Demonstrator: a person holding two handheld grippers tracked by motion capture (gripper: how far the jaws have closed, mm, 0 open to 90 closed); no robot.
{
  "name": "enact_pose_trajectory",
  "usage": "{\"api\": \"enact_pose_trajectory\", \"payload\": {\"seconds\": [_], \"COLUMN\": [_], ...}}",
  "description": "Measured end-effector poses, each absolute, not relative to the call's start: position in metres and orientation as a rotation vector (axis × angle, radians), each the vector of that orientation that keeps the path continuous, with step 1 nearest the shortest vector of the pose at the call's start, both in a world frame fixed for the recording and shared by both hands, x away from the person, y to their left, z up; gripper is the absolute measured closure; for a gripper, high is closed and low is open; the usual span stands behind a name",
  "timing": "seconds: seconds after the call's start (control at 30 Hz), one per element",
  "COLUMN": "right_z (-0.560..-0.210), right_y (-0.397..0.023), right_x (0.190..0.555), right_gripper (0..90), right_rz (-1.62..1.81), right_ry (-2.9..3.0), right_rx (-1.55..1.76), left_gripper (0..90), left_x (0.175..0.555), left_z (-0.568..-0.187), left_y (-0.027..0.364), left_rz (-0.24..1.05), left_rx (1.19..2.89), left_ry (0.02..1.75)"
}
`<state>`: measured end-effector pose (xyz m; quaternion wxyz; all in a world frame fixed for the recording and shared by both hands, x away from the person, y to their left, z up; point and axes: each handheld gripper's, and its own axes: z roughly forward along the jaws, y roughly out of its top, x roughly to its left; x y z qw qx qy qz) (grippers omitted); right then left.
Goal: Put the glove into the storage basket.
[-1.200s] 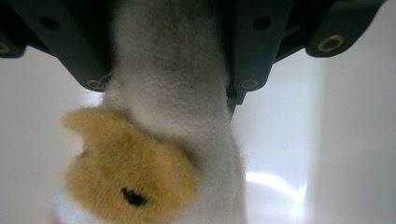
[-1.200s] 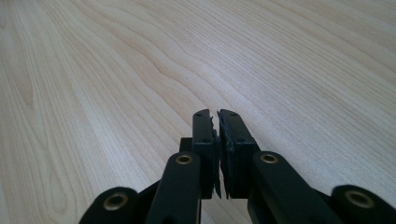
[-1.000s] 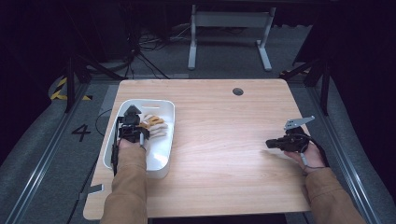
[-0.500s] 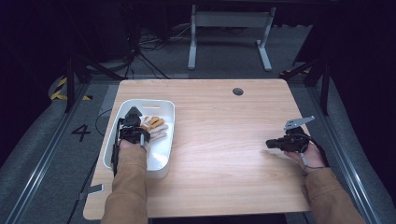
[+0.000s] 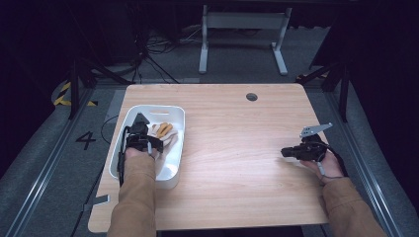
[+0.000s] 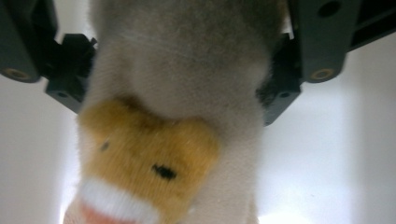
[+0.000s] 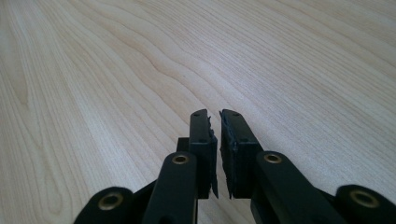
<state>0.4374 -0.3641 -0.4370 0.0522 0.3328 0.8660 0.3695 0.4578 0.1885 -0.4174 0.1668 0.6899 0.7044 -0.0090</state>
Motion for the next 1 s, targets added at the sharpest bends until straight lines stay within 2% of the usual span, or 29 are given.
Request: {"api": "enact_pose_trajectory", "payload": {"seconds": [0.17,0.37,0.57,0.73,0.9,1.0], "right_z": [-0.438,-0.438,-0.437,-0.437,-0.438,-0.438], "right_y": [-0.364,-0.363,-0.362,-0.362,-0.362,-0.362], "right_x": [0.438,0.438,0.437,0.437,0.437,0.437], "right_gripper": [81.4,80.8,79.8,79.6,79.5,79.5], "right_rz": [1.132,1.135,1.133,1.134,1.136,1.136], "right_ry": [2.635,2.637,2.633,2.632,2.631,2.631], "right_rx": [1.01,1.014,1.011,1.002,1.003,1.007], "left_gripper": [15.6,10.7,10.6,7.1,7.4,10.7], "left_x": [0.457,0.457,0.454,0.451,0.447,0.446], "left_z": [-0.416,-0.413,-0.403,-0.385,-0.367,-0.357], "left_y": [0.189,0.189,0.188,0.185,0.179,0.175], "left_rz": [-0.031,-0.025,0.05,0.129,0.192,0.204], "left_rx": [1.948,1.955,1.951,1.944,1.917,1.909], "left_ry": [1.979,1.968,1.938,1.883,1.815,1.771]}}
